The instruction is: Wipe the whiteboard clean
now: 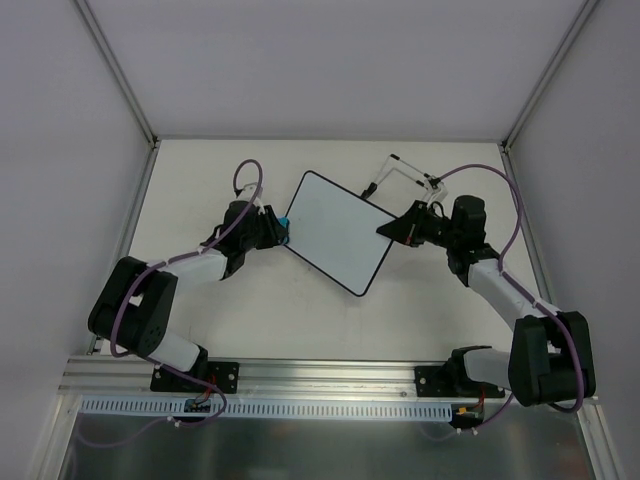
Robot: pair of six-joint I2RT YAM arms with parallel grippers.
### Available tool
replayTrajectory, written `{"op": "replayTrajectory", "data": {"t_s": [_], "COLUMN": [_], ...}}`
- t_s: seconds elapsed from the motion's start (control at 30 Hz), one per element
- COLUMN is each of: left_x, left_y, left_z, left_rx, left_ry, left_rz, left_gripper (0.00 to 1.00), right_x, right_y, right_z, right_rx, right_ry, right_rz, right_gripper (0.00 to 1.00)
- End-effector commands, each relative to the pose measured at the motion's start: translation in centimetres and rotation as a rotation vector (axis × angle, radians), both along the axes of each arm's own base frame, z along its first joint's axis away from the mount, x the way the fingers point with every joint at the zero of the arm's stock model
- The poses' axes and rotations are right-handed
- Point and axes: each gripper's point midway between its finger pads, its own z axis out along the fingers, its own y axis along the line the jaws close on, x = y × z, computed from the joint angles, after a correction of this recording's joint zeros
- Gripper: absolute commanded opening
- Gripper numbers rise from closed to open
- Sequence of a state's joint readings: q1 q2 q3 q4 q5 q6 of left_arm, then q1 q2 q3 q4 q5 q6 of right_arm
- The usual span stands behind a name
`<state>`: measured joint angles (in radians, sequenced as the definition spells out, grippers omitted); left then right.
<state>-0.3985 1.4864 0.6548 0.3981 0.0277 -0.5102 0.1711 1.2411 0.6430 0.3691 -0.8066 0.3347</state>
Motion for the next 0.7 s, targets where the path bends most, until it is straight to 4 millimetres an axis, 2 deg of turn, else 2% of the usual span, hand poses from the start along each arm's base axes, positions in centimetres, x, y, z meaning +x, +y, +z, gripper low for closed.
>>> {"op": "replayTrajectory", "data": {"t_s": [0.0, 0.03, 0.17, 0.37, 0.57, 0.67], "left_x": [0.7, 1.0, 1.5, 1.7, 2.1, 2.5], "left_y": [-2.5, -3.0, -3.8, -5.8, -6.8, -7.5], "left_z": [1.0, 1.2, -0.7, -2.1, -2.8, -2.3], "left_rx": [-0.041, -0.046, -0.054, -0.049, -0.052, -0.053], "left_ry": [-0.052, -0.053, 0.005, 0.042, 0.06, 0.046], "left_rz": [-0.114, -0.122, -0.127, -0.175, -0.204, -0.236], "left_gripper": [0.0, 0.0, 0.0, 0.0, 0.0, 0.0], "right_x": [0.4, 0.4, 0.3, 0.0, -0.4, -0.6], "right_y": [1.1, 1.1, 1.1, 1.2, 1.3, 1.4], "right_z": [4.8, 4.8, 4.6, 3.8, 2.3, 1.6], "right_rx": [0.052, 0.052, 0.052, 0.049, 0.038, 0.034], "right_ry": [-0.165, -0.164, -0.159, -0.14, -0.11, -0.094], "right_rz": [0.073, 0.074, 0.076, 0.086, 0.092, 0.103], "right_gripper": [0.0, 0.0, 0.0, 0.0, 0.0, 0.0]}}
